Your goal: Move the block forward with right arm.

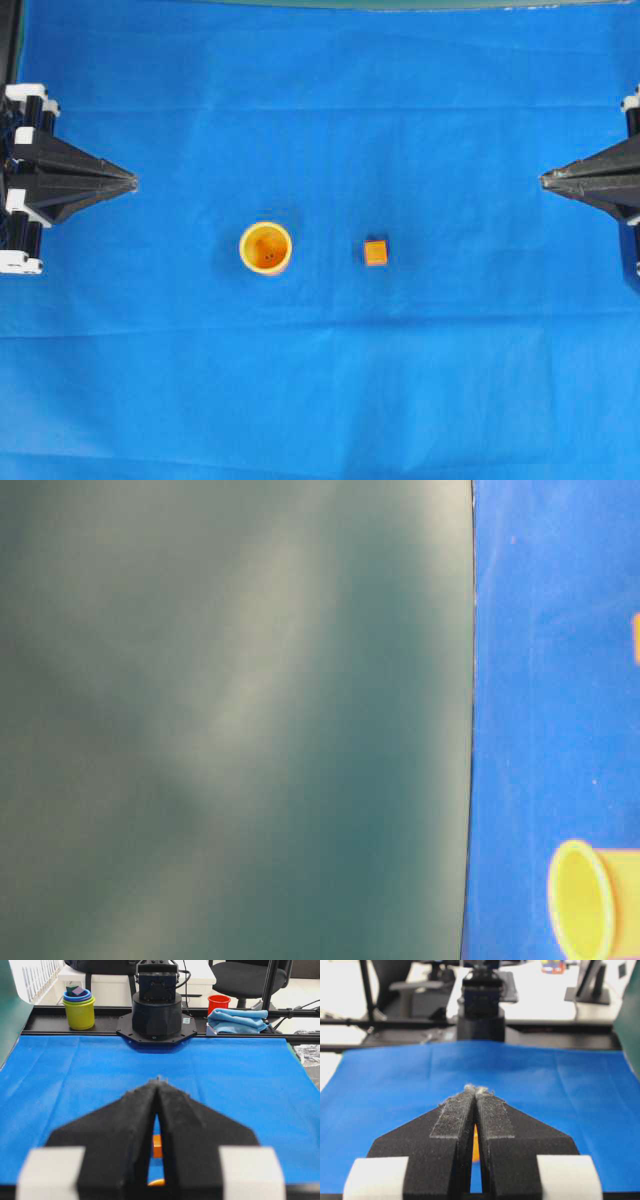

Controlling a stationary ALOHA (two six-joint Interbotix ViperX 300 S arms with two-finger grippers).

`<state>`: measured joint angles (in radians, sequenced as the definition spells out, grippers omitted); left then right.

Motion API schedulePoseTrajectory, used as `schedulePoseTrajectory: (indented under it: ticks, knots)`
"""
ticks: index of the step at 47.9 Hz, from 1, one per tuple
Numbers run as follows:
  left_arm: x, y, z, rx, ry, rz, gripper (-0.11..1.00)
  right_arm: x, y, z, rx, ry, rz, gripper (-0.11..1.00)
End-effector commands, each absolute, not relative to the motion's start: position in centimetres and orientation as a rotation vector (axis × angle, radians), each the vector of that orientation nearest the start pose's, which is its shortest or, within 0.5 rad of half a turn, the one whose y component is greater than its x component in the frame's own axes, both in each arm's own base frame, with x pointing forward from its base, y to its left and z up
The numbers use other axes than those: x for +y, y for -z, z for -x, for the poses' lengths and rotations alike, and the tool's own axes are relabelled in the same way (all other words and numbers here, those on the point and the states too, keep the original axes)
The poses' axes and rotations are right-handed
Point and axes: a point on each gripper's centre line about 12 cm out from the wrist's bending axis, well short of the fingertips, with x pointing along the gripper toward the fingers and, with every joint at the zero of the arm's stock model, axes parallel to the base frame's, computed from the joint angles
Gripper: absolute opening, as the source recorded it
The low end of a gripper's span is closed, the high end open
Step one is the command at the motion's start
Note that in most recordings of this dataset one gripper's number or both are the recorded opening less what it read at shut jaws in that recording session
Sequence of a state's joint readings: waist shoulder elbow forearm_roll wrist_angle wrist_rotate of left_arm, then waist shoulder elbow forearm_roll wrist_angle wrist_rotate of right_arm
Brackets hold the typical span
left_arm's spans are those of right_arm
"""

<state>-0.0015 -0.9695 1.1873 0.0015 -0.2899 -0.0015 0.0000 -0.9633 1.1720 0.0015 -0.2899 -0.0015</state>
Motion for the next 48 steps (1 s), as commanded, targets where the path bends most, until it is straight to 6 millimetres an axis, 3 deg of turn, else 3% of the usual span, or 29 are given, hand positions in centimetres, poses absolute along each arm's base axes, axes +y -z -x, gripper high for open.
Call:
schedulePoseTrajectory:
  ticks: [1,9,22,31,41,44,48]
  knots:
    - [0.1,-29.9,-20.1,-0.069,-0.004,-0.003,0.00,0.0,-30.3,-20.2,-0.101,-0.001,-0.009,0.00]
    - [0.1,-29.9,-20.3,-0.006,-0.004,-0.001,0.01,-0.3,-31.5,-22.4,0.069,0.016,-0.028,0.00]
    - [0.1,-30.3,-20.3,-0.008,-0.004,-0.001,0.01,-0.7,-31.3,-27.8,0.454,0.030,-0.036,0.00]
    - [0.1,-30.4,-20.3,-0.012,-0.004,-0.003,0.01,-0.8,-30.5,-31.3,0.549,0.029,-0.034,0.00]
    - [0.1,-30.7,-20.3,-0.020,-0.004,-0.002,0.01,-0.9,-29.7,-33.6,0.587,0.028,-0.029,0.01]
    - [0.1,-30.7,-20.3,-0.021,-0.004,-0.003,0.01,-0.9,-29.5,-34.2,0.599,0.028,-0.029,0.07]
    - [0.1,-30.8,-20.3,-0.023,-0.004,-0.003,0.01,-0.9,-29.2,-34.7,0.618,0.028,-0.028,0.28]
